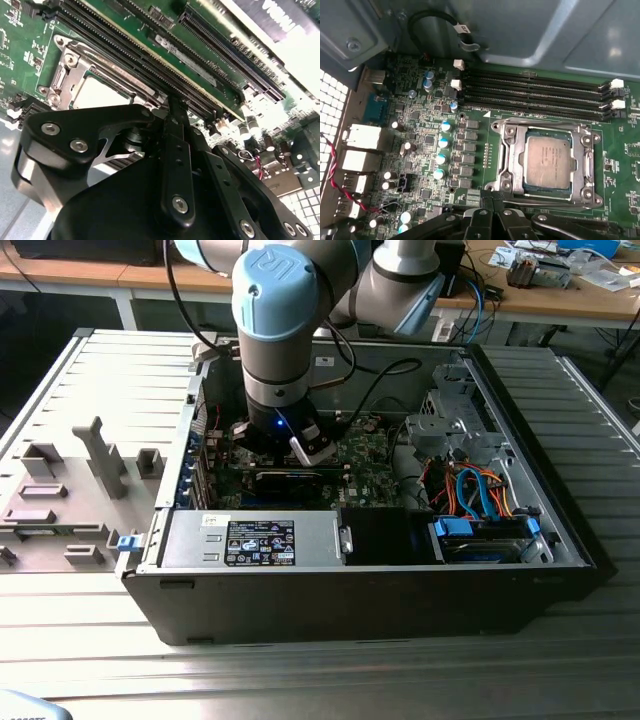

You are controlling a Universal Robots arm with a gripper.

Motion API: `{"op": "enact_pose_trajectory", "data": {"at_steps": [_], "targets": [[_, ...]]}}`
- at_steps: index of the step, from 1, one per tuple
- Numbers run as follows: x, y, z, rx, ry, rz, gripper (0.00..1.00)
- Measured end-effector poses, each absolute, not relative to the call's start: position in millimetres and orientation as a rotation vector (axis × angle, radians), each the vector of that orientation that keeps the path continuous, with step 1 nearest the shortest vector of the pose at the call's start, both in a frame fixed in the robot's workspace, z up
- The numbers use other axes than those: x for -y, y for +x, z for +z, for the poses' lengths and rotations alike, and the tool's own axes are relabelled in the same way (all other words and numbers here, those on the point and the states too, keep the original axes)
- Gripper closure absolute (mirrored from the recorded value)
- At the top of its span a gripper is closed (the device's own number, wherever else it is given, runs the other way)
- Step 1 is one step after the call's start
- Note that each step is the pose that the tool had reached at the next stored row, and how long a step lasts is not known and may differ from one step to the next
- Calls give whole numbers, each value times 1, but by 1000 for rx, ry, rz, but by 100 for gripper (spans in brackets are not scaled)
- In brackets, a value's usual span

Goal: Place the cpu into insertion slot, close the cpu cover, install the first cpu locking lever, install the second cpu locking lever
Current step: 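Install the second cpu locking lever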

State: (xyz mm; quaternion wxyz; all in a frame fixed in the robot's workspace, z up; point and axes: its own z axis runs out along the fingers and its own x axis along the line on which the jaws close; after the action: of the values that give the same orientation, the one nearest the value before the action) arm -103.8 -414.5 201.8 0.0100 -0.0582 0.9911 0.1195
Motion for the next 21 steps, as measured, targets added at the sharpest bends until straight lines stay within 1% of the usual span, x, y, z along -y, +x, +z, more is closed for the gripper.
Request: {"op": "enact_pose_trajectory", "data": {"at_steps": [13,19,21], "targets": [[407,-105,197,-3093,-216,371,89],[407,-106,201,-3095,-222,339,89],[404,-100,202,-3100,-222,313,89]]}}
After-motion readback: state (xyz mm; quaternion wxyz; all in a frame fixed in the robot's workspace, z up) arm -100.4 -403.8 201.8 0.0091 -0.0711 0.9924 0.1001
